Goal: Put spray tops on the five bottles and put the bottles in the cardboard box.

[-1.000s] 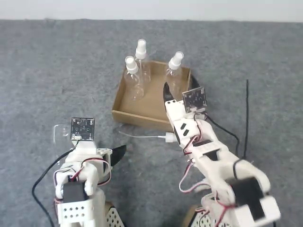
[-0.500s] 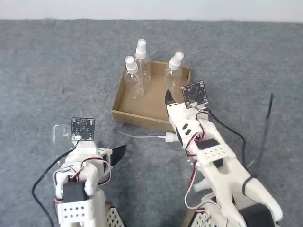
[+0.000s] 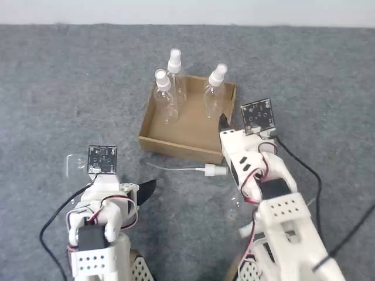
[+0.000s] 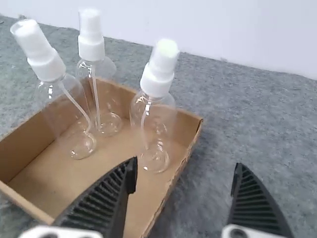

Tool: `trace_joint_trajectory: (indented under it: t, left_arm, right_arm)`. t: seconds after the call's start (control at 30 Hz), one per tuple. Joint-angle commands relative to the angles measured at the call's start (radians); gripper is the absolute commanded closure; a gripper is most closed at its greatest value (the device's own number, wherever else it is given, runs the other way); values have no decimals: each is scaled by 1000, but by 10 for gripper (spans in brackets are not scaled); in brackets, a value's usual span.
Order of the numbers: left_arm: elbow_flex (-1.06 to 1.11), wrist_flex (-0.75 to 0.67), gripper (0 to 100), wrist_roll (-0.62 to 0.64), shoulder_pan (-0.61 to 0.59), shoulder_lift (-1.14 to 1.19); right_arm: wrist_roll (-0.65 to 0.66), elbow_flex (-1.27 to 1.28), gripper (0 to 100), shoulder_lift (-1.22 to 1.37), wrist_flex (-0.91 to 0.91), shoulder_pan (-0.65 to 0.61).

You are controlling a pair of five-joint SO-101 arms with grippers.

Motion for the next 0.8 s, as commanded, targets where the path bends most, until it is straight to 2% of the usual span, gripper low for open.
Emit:
trace_joint_trajectory:
  t: [0.0, 0.2, 0.43, 0.77]
  left_arm:
    - [-13, 5, 618, -6, -2, -14]
    - [-13, 5, 618, -6, -2, -14]
    - [-13, 5, 618, -6, -2, -14]
    - [-13, 5, 618, -6, -2, -14]
  right_arm:
    - [23, -17, 750, -150, 140, 16]
    - [26, -18, 750, -242, 291, 16]
    - [146, -21, 750, -328, 513, 18]
    - [166, -244, 750, -352, 943, 18]
